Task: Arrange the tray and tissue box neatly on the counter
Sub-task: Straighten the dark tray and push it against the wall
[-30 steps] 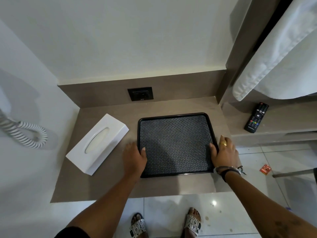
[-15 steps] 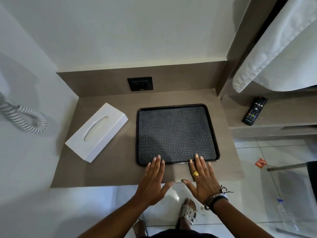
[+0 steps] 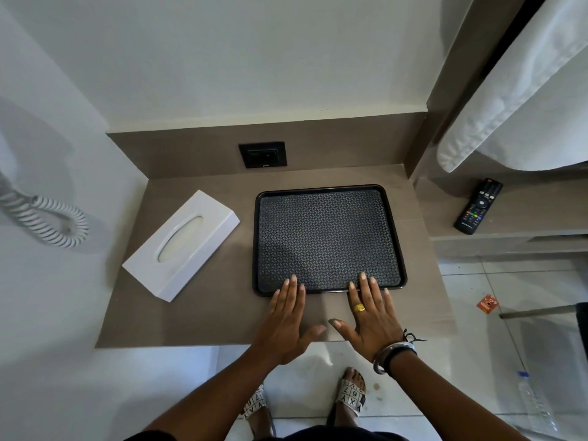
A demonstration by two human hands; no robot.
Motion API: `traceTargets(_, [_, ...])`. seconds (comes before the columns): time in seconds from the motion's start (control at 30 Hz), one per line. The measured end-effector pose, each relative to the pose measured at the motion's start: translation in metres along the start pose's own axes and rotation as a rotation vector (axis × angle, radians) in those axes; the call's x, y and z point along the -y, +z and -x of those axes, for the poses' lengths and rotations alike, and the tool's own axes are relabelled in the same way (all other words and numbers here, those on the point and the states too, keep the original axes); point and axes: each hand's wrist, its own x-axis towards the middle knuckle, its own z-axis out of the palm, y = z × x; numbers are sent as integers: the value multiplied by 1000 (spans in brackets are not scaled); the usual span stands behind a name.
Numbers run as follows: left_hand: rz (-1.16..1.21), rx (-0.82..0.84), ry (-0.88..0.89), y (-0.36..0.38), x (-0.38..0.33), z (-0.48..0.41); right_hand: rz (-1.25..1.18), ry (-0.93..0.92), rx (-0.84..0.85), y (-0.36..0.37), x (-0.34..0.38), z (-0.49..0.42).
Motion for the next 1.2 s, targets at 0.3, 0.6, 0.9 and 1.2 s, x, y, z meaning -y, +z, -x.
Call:
traceTargets(0.3, [5, -10, -48, -16, 11, -34, 10, 5, -2, -7, -1, -40])
traceTargets(0.6, [20, -49, -47, -31, 22, -62, 23, 10, -42, -14, 1, -73])
traceTargets(0.9, [43, -38, -57, -32, 32, -76, 12, -2, -29, -15, 0, -86])
traceTargets(1.2, [50, -70, -48, -31, 34, -76, -35, 5, -45, -23, 1, -92])
